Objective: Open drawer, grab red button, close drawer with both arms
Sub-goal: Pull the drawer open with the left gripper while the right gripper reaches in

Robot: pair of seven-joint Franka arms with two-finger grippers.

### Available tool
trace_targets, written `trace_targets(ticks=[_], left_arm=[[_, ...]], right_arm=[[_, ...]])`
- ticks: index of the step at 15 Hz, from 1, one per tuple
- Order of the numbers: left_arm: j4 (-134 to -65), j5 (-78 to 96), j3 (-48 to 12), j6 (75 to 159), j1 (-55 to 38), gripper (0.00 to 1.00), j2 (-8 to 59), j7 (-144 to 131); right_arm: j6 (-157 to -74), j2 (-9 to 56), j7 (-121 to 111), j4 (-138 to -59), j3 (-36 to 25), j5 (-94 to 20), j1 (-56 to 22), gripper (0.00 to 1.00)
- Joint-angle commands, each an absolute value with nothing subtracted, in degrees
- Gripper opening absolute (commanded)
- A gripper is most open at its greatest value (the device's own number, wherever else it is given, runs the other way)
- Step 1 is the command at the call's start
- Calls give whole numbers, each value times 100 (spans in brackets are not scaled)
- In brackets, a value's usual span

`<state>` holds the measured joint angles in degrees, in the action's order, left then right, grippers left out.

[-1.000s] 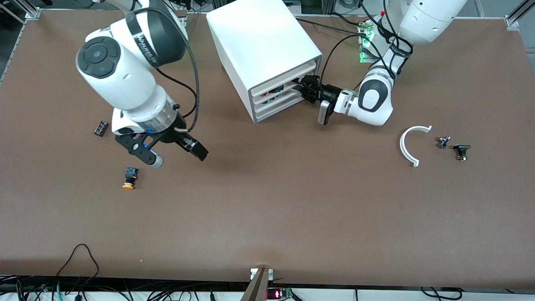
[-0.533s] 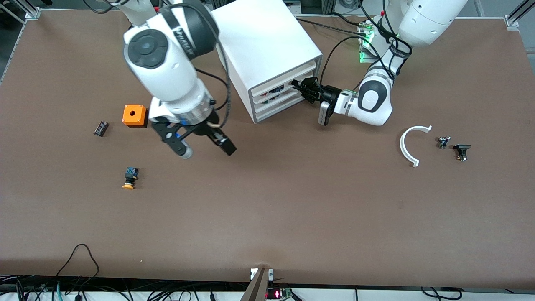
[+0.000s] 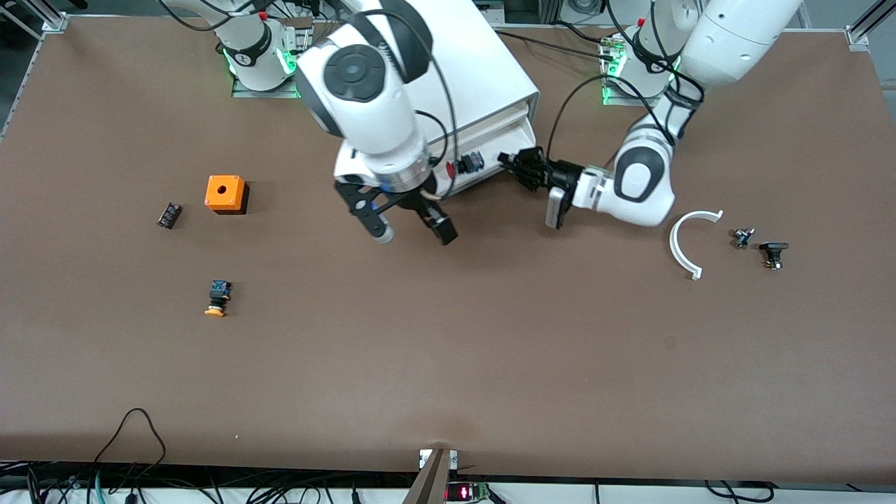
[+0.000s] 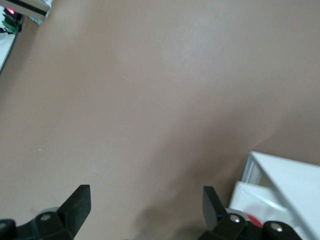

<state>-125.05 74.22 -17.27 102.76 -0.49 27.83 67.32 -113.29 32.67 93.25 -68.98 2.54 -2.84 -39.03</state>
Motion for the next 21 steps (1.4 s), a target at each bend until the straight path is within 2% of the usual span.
trace_targets(ticks=[1, 6, 9, 10, 11, 19, 21], left_arm=[[-11648, 6945, -1775, 10222, 263, 0, 3268, 6373], [-10821, 6312, -1775, 10213, 615, 0, 3708, 6082], [-10731, 6223, -1775, 10204, 650, 0, 3762, 6073], [-10740, 6223, -1775, 10204, 650, 17, 3770, 6065], [-10740, 6214, -1775, 10195, 659, 99, 3762, 6047], [-10662, 5917, -1775, 10160, 747, 100, 3472, 5266], [-10303, 5461, -1775, 9960, 791, 100, 3437, 4732]], right_arm=[[-11548, 3515, 9807, -6671, 202, -272, -4139, 99], [-11865, 3875, 10345, -6662, 211, -307, -4561, 99], [-11961, 4077, 10608, -6653, 220, -316, -4711, 99], [-12066, 4130, 10678, -6662, 220, -316, -4763, 99], [-12172, 4200, 10731, -6662, 220, -325, -4798, 99], [-12585, 4508, 10837, -6662, 211, -316, -5045, 99], [-12630, 4561, 10837, -6662, 220, -325, -5054, 96]])
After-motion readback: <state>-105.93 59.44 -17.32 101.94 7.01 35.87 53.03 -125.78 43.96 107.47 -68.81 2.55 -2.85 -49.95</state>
